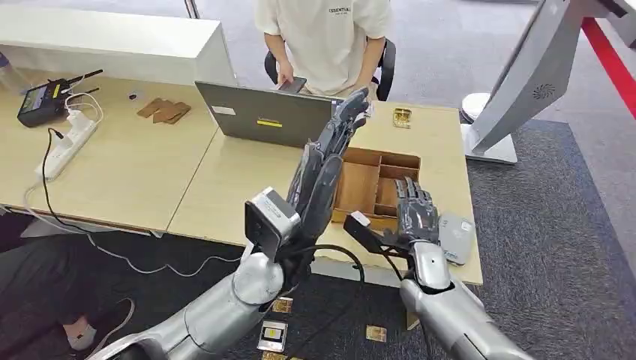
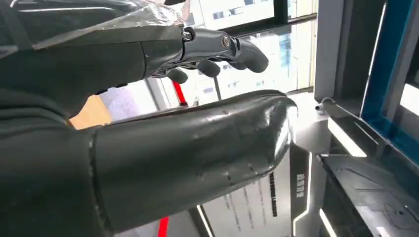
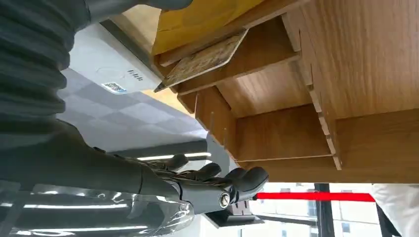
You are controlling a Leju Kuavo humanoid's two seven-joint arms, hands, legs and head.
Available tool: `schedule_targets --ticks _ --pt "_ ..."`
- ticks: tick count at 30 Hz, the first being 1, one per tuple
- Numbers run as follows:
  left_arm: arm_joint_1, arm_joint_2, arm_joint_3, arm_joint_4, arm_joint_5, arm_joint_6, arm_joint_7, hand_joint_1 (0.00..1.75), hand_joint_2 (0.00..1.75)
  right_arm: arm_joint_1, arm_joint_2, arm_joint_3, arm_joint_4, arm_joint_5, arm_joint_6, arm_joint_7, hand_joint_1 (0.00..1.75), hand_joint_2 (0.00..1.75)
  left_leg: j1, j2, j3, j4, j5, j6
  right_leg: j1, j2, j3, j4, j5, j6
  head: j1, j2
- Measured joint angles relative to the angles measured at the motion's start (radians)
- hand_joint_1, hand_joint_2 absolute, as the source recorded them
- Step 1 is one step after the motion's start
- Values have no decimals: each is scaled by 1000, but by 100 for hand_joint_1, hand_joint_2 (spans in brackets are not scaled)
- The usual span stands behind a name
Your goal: Pass the card to the sensor for recognition and then transmit it.
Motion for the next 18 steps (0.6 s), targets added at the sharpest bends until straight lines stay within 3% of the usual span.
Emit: schedule_targets --ticks 8,9,10,18 --pt "0 0 0 3 1 -1 0 0 0 0 -3 0 9 0 0 0 5 175 0 0 0 0 0 0 0 0 0 0 0 0 0 0" --pt "0 0 0 3 1 -1 0 0 0 0 -3 0 9 0 0 0 26 175 0 0 0 0 0 0 0 0 0 0 0 0 0 0" --pt "0 0 -1 3 2 -2 0 0 0 0 -3 0 10 0 0 0 175 175 0 0 0 0 0 0 0 0 0 0 0 0 0 0" --pt "0 0 -2 8 2 -5 0 0 0 1 -4 0 19 -19 2 -8 175 175 0 0 0 0 0 0 0 0 0 0 0 0 0 0"
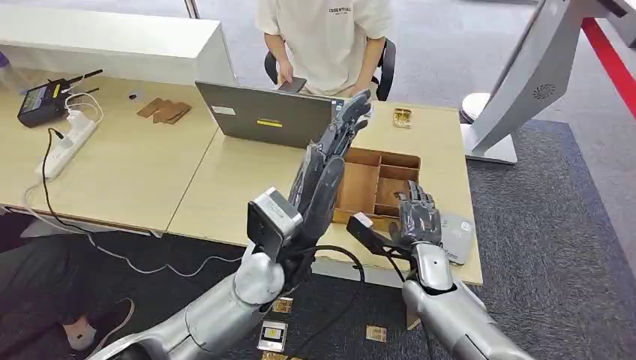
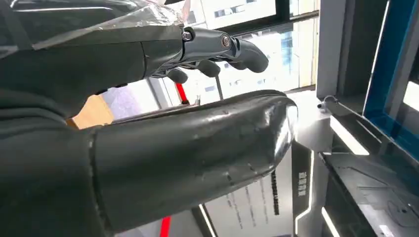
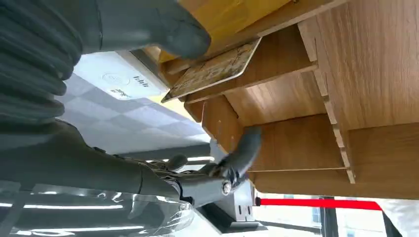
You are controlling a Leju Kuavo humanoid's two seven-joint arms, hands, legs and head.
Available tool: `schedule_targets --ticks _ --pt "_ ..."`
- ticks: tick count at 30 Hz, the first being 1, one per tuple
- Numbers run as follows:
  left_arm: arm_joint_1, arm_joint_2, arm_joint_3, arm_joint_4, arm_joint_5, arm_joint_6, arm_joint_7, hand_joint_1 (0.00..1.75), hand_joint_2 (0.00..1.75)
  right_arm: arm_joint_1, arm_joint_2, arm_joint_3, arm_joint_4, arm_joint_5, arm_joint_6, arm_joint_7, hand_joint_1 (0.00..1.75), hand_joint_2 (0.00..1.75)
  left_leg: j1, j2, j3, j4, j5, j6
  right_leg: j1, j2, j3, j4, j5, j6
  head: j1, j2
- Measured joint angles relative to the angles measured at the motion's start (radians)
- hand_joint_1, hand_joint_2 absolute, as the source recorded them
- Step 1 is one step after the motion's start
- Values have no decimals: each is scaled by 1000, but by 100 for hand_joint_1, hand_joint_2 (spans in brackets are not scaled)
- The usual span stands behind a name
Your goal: Pass the card to the sensor for recognition and then transmit it.
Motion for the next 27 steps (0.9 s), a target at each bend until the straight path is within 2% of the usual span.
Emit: schedule_targets --ticks 14,17,20,22,27 --pt "0 0 -2 0 -2 4 8 0 0 0 -3 -1 5 -14 0 2 175 175 0 0 0 0 0 0 0 0 0 0 0 0 0 0" --pt "0 0 -2 0 -4 6 10 0 0 1 -5 -1 5 -14 1 2 168 175 0 0 0 0 0 0 0 0 0 0 0 0 0 0" --pt "0 0 -3 0 -5 8 11 0 0 1 -5 -1 5 -13 2 2 175 175 0 0 0 0 0 0 0 0 0 0 0 0 0 0" --pt "0 0 -4 0 -5 8 11 0 0 1 -5 -1 5 -13 1 2 169 175 0 0 0 0 0 0 0 0 0 0 0 0 0 0" --pt "-1 -3 -7 0 -1 13 16 0 0 5 -8 -1 2 -7 -12 5 175 175 0 0 0 0 0 0 0 0 0 0 0 0 0 0"
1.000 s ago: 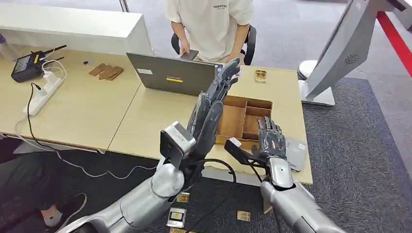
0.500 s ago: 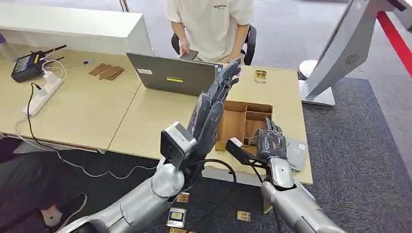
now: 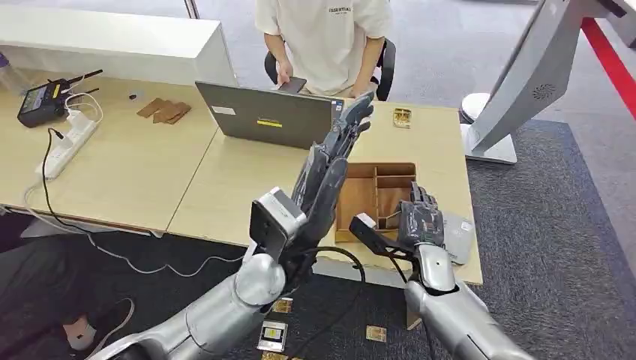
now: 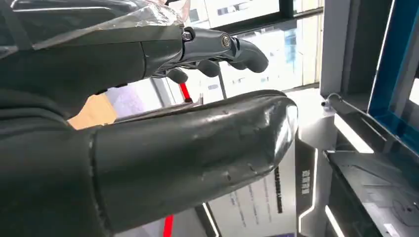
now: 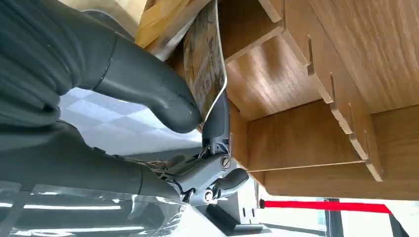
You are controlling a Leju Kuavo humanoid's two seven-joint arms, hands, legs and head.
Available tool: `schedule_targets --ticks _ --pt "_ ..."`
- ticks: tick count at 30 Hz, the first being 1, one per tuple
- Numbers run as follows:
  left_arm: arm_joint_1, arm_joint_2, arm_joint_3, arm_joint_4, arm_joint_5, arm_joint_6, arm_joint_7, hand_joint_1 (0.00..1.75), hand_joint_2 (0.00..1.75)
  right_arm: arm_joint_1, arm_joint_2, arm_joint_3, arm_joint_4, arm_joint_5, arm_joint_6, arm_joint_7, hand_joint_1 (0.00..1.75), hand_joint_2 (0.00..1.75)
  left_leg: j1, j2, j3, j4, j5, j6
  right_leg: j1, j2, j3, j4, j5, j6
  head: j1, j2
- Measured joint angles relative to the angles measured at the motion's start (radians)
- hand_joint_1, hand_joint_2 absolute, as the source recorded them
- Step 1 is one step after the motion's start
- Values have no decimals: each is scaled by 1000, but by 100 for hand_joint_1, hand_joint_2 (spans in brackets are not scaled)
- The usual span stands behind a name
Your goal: Pass the card to the sensor for recognition and then transmit it.
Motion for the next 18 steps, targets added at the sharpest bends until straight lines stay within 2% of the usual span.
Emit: schedule_targets --ticks 7,18 --pt "-5 -4 -7 7 8 10 0 0 0 0 -12 -12 -51 13 -107 27 175 175 0 0 0 0 0 0 0 0 0 0 0 0 0 0" --pt "-7 -11 -19 24 16 -5 -19 0 0 -47 -63 -70 -241 58 -78 89 175 175 0 0 0 0 0 0 0 0 0 0 0 0 0 0"
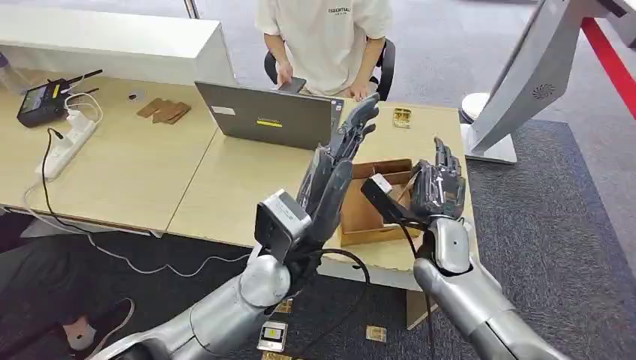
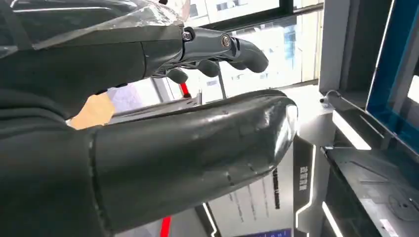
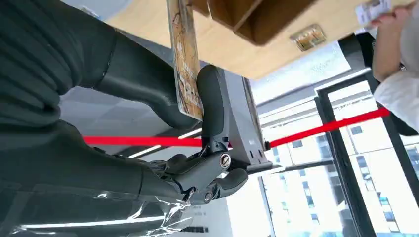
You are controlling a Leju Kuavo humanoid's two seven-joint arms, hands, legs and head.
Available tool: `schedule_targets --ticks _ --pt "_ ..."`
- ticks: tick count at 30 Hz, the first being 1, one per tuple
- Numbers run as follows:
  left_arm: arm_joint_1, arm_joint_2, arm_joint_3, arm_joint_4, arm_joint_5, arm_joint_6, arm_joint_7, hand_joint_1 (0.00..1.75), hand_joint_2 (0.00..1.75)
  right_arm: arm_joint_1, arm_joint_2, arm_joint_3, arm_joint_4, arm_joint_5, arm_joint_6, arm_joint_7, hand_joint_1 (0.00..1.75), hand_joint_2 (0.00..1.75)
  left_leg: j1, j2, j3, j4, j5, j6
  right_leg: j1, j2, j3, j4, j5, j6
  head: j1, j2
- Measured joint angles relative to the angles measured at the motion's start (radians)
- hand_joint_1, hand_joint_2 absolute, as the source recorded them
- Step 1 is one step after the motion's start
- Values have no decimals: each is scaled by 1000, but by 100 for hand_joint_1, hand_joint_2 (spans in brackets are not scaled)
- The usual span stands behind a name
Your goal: Pass the card to the sensor for recognition and then transmit it.
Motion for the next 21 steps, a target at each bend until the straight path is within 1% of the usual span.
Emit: schedule_targets --ticks 6,12,17,21 --pt "-2 -3 -5 14 0 -3 -8 0 0 -4 -21 -22 -58 1 8 5 175 175 0 0 0 0 0 0 0 0 0 0 0 0 0 0" --pt "-4 -11 -8 26 8 -8 -16 0 0 -26 -26 -34 -69 -8 11 -9 175 175 0 0 0 0 0 0 0 0 0 0 0 0 0 0" --pt "-9 -24 -10 34 22 -22 -41 0 0 -92 -24 -34 -69 27 88 -9 175 175 0 0 0 0 0 0 0 0 0 0 0 0 0 0" --pt "-13 -31 -11 43 37 -31 -65 0 0 -165 -8 -29 -56 64 147 -2 175 175 0 0 0 0 0 0 0 0 0 0 0 1 0 0"
